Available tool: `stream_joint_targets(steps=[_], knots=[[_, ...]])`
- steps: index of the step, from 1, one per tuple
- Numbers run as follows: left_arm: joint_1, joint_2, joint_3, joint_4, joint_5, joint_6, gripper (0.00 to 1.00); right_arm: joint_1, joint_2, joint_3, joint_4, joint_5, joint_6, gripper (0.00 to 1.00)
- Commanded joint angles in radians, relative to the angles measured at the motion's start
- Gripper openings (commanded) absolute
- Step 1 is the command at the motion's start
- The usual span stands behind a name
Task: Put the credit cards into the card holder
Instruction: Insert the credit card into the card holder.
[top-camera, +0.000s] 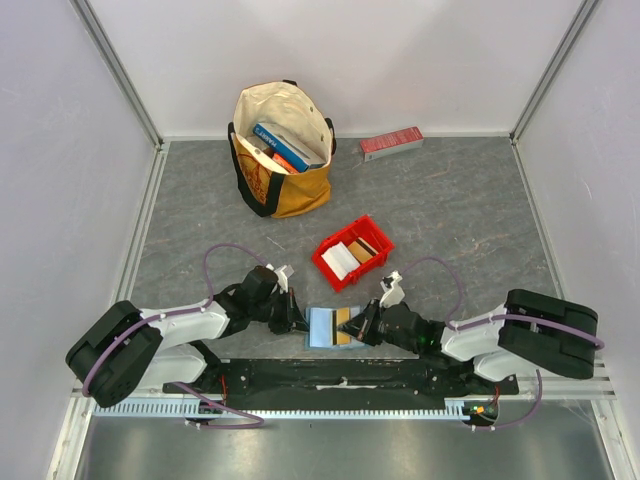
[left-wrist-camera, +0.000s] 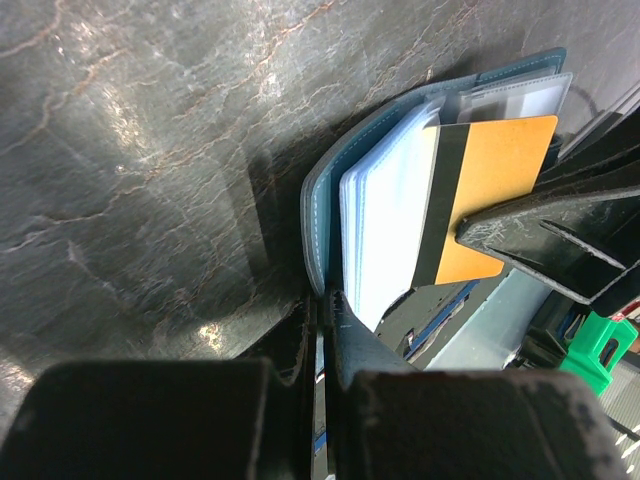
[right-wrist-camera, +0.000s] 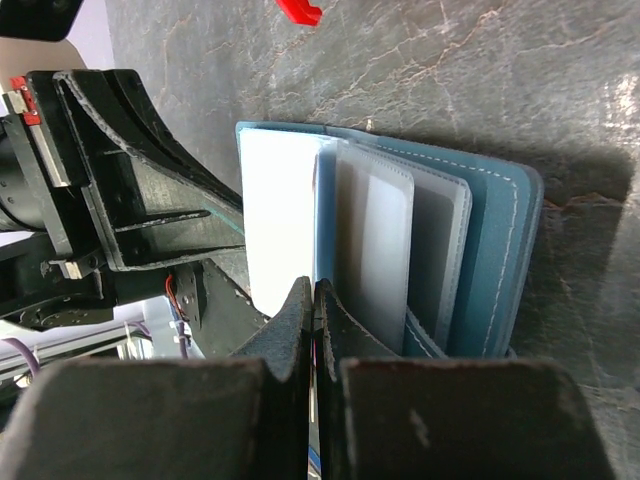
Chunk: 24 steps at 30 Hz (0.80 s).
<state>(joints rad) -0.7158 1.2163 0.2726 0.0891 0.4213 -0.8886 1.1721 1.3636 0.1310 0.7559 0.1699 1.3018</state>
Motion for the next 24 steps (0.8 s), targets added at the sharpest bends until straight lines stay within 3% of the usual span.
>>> stream_joint_targets(steps=[1,7,16,24], knots=[[-0.004,0.003,0.000,-0.037,-0.045,0.033,0.02,-0.005,0.040,0.005,0.121,-0.038,0.011,0.00],[-0.002,0.003,-0.001,-0.037,-0.044,0.033,0.02,-0.012,0.057,-0.024,0.183,-0.020,0.028,0.00],[-0.002,-0.005,-0.007,-0.032,-0.047,0.030,0.02,-0.019,0.041,0.028,0.037,-0.044,0.002,0.00],[-0.004,0.003,-0.001,-0.026,-0.044,0.030,0.02,-0.017,0.180,0.041,0.195,-0.122,0.057,0.00]])
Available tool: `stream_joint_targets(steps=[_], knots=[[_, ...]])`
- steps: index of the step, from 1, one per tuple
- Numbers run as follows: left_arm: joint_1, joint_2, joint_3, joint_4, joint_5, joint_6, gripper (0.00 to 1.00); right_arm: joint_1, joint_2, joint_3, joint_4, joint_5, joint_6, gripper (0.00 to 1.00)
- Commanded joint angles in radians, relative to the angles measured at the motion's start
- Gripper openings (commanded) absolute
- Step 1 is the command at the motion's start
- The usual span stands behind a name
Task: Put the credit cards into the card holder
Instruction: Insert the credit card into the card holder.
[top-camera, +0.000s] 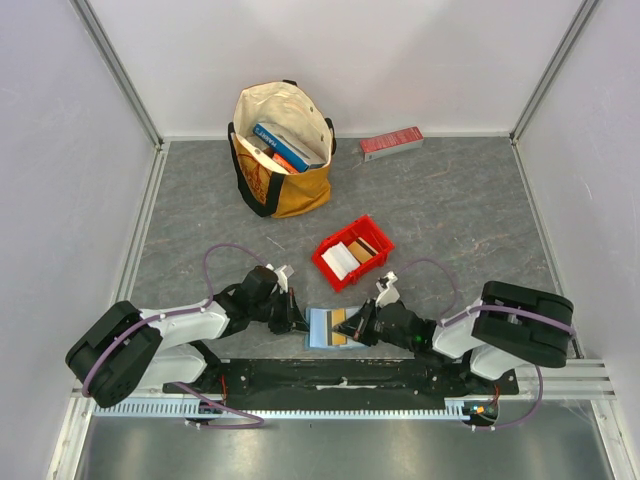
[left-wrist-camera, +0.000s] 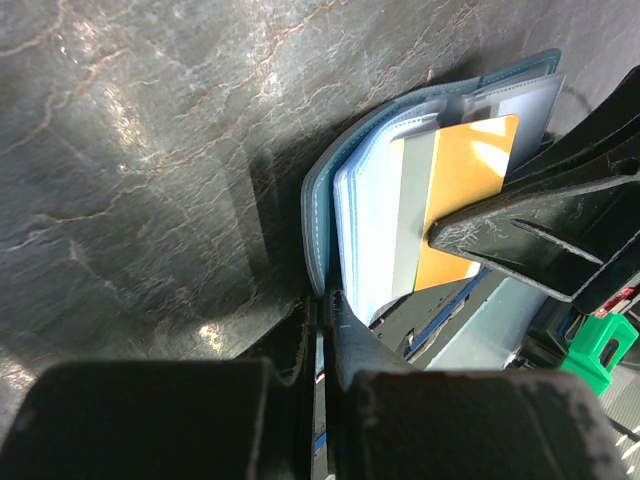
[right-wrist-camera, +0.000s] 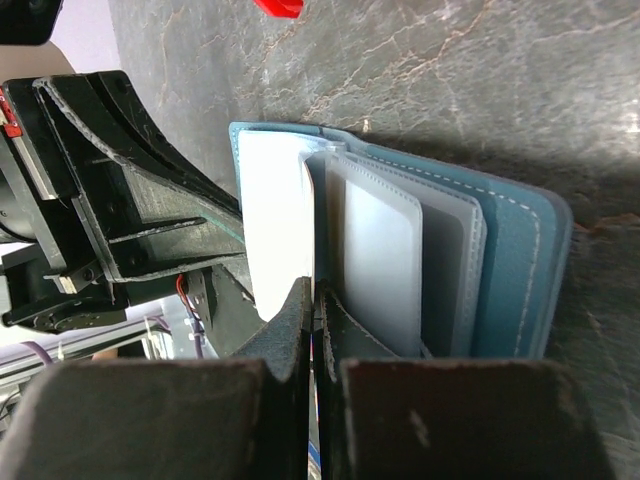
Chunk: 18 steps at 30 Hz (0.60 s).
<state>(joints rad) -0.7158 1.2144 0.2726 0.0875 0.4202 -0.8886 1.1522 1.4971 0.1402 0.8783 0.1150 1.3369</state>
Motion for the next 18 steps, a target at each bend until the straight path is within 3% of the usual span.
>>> stream_joint_targets(steps=[1,3,6,8,10,13,18], knots=[[-0.002,0.007,-0.001,-0.025,-0.043,0.030,0.02,0.004,0.057,0.035,0.077,-0.074,0.027,0.00],[-0.004,0.005,-0.004,-0.025,-0.043,0.030,0.02,0.003,0.057,0.032,0.074,-0.072,0.027,0.02],[-0.002,0.007,-0.007,-0.025,-0.044,0.030,0.02,0.003,0.005,0.033,-0.045,-0.042,0.013,0.17],[-0.004,0.005,-0.009,-0.026,-0.047,0.030,0.02,0.004,-0.075,0.054,-0.192,-0.002,-0.030,0.29],[-0.002,0.004,-0.012,-0.028,-0.047,0.031,0.02,0.004,-0.151,0.100,-0.377,0.046,-0.073,0.50],[-0.004,0.005,-0.012,-0.028,-0.049,0.031,0.02,0.004,-0.221,0.169,-0.582,0.107,-0.128,0.65],[-0.002,0.014,-0.001,-0.028,-0.047,0.037,0.02,0.004,-0.209,0.222,-0.671,0.109,-0.163,0.71]])
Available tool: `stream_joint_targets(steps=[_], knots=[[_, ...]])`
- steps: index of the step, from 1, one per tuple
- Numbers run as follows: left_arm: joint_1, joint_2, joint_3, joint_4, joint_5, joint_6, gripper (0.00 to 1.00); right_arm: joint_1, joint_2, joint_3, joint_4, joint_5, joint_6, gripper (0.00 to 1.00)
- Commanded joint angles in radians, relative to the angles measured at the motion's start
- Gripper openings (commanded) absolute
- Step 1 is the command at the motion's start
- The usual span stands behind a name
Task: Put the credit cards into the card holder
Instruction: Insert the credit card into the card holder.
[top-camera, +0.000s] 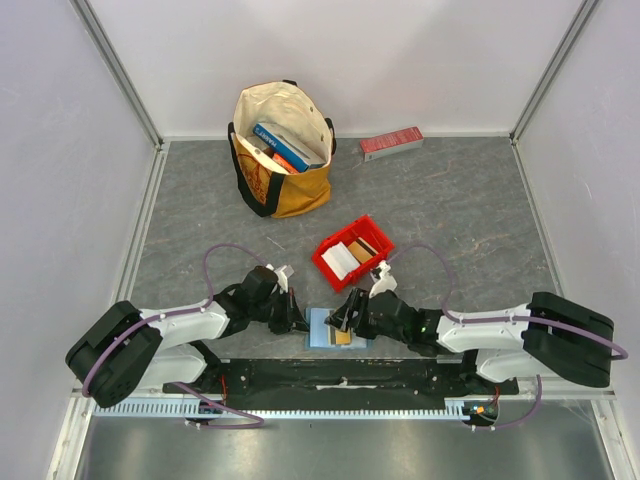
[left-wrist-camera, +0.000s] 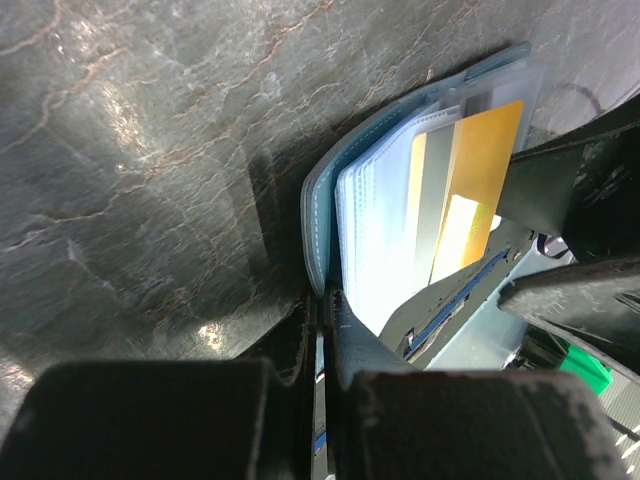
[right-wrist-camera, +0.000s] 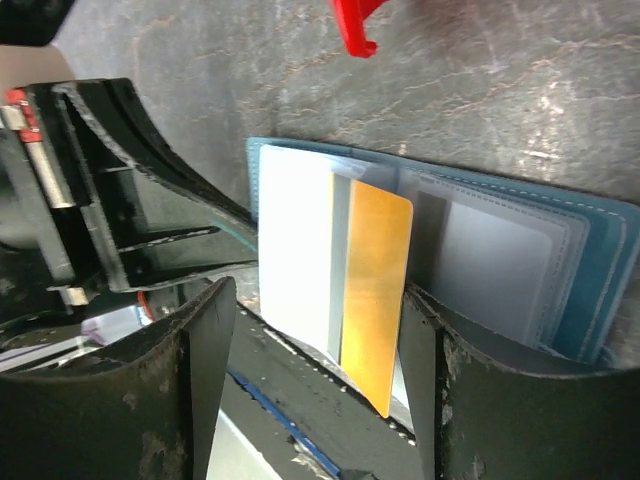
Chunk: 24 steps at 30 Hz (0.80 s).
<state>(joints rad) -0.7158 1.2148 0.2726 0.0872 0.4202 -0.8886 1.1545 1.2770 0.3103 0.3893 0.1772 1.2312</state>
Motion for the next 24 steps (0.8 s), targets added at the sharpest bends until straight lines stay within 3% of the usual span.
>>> stream_joint_targets(steps=[1,9,13,18,24], knots=[[-0.004,0.015,0.002,-0.029,-0.046,0.039,0.02,0.005,0.031,0.068,-0.210,0.045,-0.061,0.71],[-0.002,0.020,0.008,-0.033,-0.041,0.043,0.02,0.080,0.123,0.248,-0.470,0.159,-0.085,0.71],[-0.002,0.018,0.008,-0.035,-0.040,0.043,0.02,0.105,0.160,0.302,-0.515,0.157,-0.093,0.72],[-0.002,0.008,0.007,-0.038,-0.043,0.040,0.02,0.119,0.197,0.303,-0.419,0.090,-0.099,0.72],[-0.002,-0.012,0.000,-0.049,-0.050,0.037,0.02,0.120,0.141,0.311,-0.545,0.200,-0.087,0.73]])
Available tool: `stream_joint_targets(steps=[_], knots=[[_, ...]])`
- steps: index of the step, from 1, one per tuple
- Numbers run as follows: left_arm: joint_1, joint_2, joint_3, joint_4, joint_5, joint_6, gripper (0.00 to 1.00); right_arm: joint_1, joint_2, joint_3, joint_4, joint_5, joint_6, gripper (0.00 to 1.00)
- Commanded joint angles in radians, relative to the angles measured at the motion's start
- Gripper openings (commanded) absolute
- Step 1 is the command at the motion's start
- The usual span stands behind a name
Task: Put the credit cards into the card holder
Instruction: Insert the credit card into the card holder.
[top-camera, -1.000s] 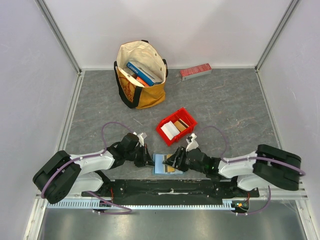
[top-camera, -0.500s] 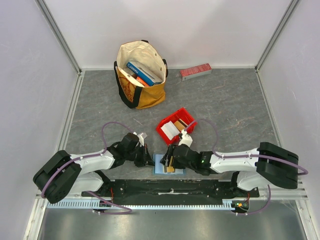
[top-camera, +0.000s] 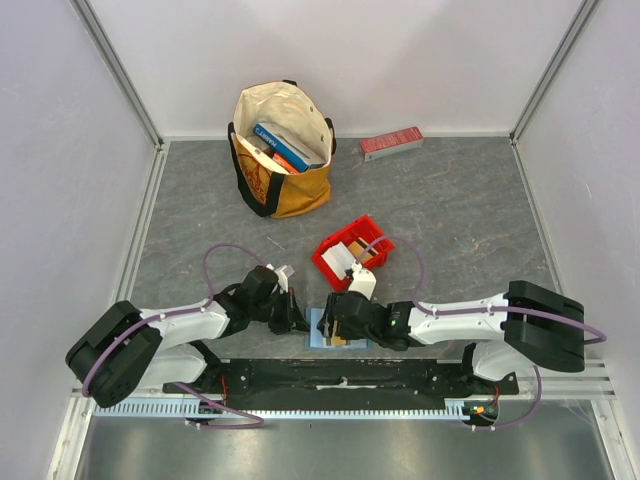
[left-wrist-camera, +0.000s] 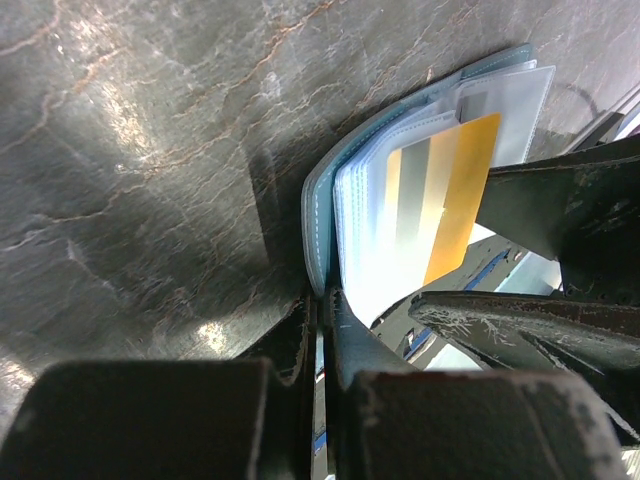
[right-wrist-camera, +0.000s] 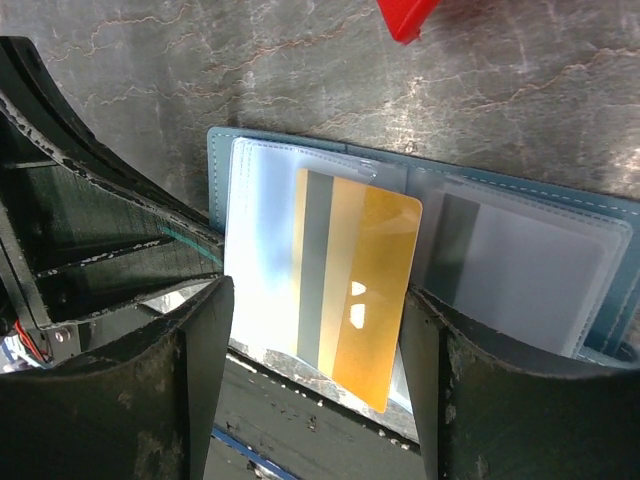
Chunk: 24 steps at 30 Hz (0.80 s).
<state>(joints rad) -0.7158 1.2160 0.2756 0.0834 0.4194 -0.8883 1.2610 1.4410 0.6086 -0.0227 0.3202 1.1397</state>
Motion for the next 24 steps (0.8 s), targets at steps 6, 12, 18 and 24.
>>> stream_joint_targets(steps=[6,12,18,24], knots=[[-0.002,-0.009,-0.003,-0.048,-0.048,0.043,0.02,0.014,-0.054,0.003,-0.178,0.076,0.017,0.73],[-0.002,-0.006,-0.001,-0.040,-0.045,0.043,0.02,0.014,-0.028,-0.006,-0.105,0.027,0.005,0.72],[-0.002,-0.006,0.001,-0.036,-0.044,0.042,0.02,0.014,-0.010,-0.018,0.015,-0.030,-0.018,0.68],[-0.001,-0.012,-0.006,-0.034,-0.044,0.040,0.02,0.014,-0.073,-0.055,0.147,-0.021,-0.044,0.65]])
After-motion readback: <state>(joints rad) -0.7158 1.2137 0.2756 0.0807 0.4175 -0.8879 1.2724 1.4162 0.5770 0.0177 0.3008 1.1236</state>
